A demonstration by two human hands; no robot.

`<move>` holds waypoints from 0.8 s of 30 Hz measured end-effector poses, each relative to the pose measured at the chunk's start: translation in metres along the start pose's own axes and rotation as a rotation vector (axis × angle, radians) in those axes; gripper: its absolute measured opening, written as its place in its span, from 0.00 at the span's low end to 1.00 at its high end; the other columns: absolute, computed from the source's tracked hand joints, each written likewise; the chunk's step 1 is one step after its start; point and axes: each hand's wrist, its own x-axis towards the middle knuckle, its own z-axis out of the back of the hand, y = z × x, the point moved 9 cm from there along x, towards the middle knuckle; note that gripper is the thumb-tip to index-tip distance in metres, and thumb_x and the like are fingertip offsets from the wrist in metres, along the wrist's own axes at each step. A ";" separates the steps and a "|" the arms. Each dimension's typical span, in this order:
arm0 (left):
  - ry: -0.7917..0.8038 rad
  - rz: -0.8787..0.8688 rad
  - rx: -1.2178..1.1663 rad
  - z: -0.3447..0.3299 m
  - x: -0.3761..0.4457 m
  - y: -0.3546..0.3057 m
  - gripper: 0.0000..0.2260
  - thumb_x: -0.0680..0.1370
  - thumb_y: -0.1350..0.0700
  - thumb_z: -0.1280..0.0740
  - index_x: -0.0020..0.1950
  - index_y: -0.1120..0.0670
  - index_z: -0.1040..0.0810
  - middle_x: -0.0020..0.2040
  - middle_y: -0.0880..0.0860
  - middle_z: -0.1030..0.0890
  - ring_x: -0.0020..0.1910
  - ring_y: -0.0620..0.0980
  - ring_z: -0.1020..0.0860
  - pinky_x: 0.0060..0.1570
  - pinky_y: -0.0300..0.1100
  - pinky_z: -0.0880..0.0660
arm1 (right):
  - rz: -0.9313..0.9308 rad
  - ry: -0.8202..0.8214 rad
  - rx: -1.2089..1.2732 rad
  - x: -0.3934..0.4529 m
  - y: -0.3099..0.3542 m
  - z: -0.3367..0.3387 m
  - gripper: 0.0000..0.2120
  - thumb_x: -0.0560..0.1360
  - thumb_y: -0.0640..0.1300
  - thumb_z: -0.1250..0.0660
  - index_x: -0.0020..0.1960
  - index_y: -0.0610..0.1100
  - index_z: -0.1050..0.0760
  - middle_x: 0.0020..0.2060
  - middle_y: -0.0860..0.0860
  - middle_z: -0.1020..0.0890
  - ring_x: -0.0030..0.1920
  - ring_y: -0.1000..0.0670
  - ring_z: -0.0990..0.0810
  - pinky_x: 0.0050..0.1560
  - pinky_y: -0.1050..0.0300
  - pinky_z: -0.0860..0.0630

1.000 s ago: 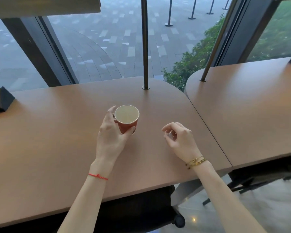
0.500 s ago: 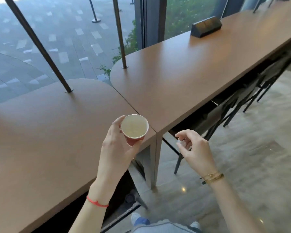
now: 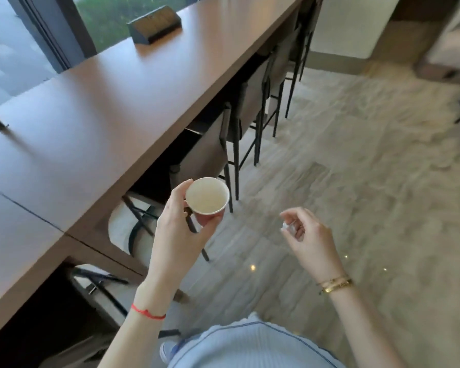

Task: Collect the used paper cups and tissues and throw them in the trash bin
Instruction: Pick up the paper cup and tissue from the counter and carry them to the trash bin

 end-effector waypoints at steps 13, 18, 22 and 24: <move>0.293 -0.195 -0.095 -0.159 0.076 -0.080 0.32 0.68 0.46 0.25 0.68 0.46 0.35 0.58 0.39 0.28 0.53 0.37 0.27 0.46 0.25 0.31 | -0.226 -0.254 -0.071 0.010 -0.117 0.099 0.13 0.68 0.32 0.30 0.48 0.47 0.23 0.40 0.55 0.22 0.39 0.58 0.24 0.43 0.73 0.31; 0.387 -0.259 -0.118 -0.220 0.114 -0.107 0.32 0.68 0.46 0.25 0.68 0.47 0.34 0.58 0.40 0.27 0.54 0.41 0.26 0.46 0.28 0.31 | -0.326 -0.346 -0.092 0.024 -0.159 0.129 0.13 0.69 0.32 0.30 0.48 0.46 0.23 0.40 0.54 0.22 0.39 0.57 0.24 0.43 0.72 0.30; 0.462 -0.299 -0.139 -0.276 0.154 -0.129 0.31 0.68 0.46 0.25 0.67 0.46 0.34 0.56 0.40 0.26 0.52 0.41 0.26 0.44 0.26 0.32 | -0.404 -0.401 -0.113 0.044 -0.198 0.154 0.12 0.69 0.33 0.31 0.49 0.46 0.23 0.41 0.54 0.21 0.39 0.58 0.24 0.43 0.70 0.28; 0.493 -0.327 -0.139 -0.304 0.176 -0.142 0.31 0.68 0.46 0.24 0.67 0.43 0.35 0.53 0.35 0.28 0.51 0.40 0.27 0.43 0.25 0.33 | -0.444 -0.432 -0.124 0.058 -0.219 0.168 0.12 0.69 0.33 0.30 0.49 0.46 0.23 0.41 0.53 0.21 0.39 0.57 0.24 0.43 0.65 0.27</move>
